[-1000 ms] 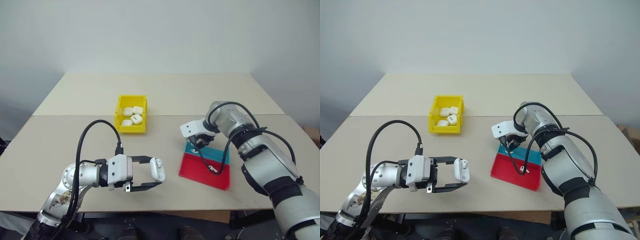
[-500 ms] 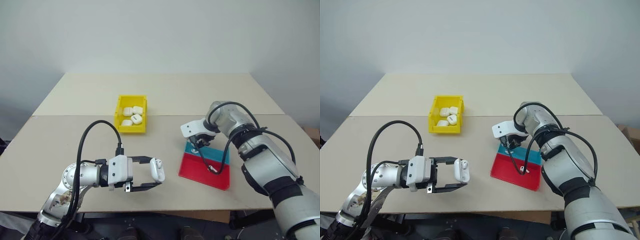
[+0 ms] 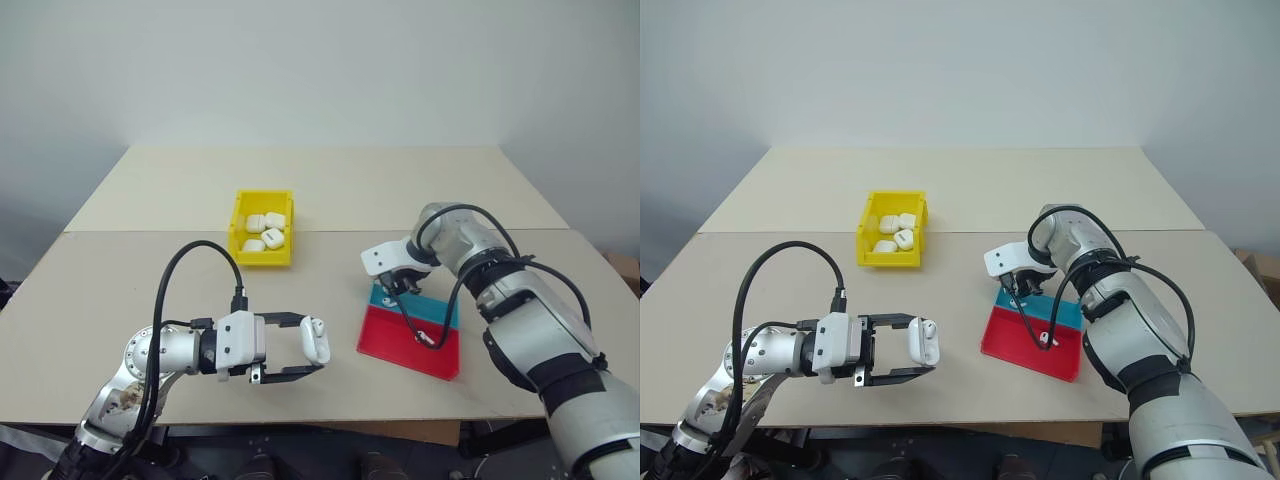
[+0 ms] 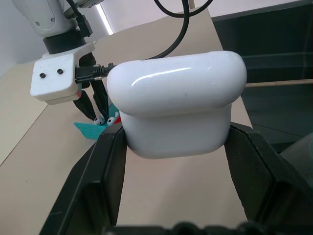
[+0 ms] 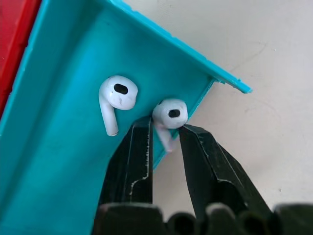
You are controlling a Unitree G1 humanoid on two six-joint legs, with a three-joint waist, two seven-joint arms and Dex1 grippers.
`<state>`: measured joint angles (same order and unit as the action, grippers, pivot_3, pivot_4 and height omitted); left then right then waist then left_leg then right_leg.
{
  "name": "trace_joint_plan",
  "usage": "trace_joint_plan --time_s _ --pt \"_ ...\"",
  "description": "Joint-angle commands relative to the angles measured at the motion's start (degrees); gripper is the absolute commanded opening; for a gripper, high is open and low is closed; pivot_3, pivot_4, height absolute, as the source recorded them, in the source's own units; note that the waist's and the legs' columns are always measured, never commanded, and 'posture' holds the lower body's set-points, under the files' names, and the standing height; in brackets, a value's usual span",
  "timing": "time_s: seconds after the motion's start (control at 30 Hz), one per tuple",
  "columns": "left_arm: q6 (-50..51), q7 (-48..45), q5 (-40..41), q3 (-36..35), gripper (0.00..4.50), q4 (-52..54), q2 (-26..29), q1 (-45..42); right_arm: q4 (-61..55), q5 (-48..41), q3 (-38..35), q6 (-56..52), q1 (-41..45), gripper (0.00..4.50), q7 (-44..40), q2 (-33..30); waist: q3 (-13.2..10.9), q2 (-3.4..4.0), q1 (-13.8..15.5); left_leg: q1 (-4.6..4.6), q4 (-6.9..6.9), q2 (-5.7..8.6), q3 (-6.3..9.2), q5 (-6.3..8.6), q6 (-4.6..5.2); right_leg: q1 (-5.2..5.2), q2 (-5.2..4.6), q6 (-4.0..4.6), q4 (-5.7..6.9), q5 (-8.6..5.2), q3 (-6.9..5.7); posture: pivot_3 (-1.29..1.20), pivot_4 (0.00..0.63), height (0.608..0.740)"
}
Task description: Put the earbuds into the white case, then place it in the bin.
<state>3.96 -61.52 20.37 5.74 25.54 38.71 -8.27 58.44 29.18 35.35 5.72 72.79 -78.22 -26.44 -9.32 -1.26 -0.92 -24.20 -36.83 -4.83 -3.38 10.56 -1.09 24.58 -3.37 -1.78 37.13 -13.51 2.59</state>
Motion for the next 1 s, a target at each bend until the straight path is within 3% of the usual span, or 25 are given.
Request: trace_joint_plan --time_s 0.03,1.0 --pt "-1.16 -0.06 0.24 -0.23 2.74 1.02 0.18 0.12 -1.17 -0.18 -0.96 0.86 -0.36 1.37 -0.19 -0.40 0.00 0.00 0.00 0.00 0.00 0.00 0.00 0.00 0.00 0.00 0.00 0.00 0.00 0.00 0.00 0.00 0.150 0.740" --pt "-1.43 0.07 -0.04 -0.07 2.74 0.65 0.00 0.19 -4.21 0.69 -0.97 11.13 -2.11 1.37 2.75 -3.16 0.00 0.00 0.02 0.02 0.00 0.00 0.00 0.00 0.00 -0.03 0.00 0.00 0.00 0.00 0.00 0.00 0.150 0.740"
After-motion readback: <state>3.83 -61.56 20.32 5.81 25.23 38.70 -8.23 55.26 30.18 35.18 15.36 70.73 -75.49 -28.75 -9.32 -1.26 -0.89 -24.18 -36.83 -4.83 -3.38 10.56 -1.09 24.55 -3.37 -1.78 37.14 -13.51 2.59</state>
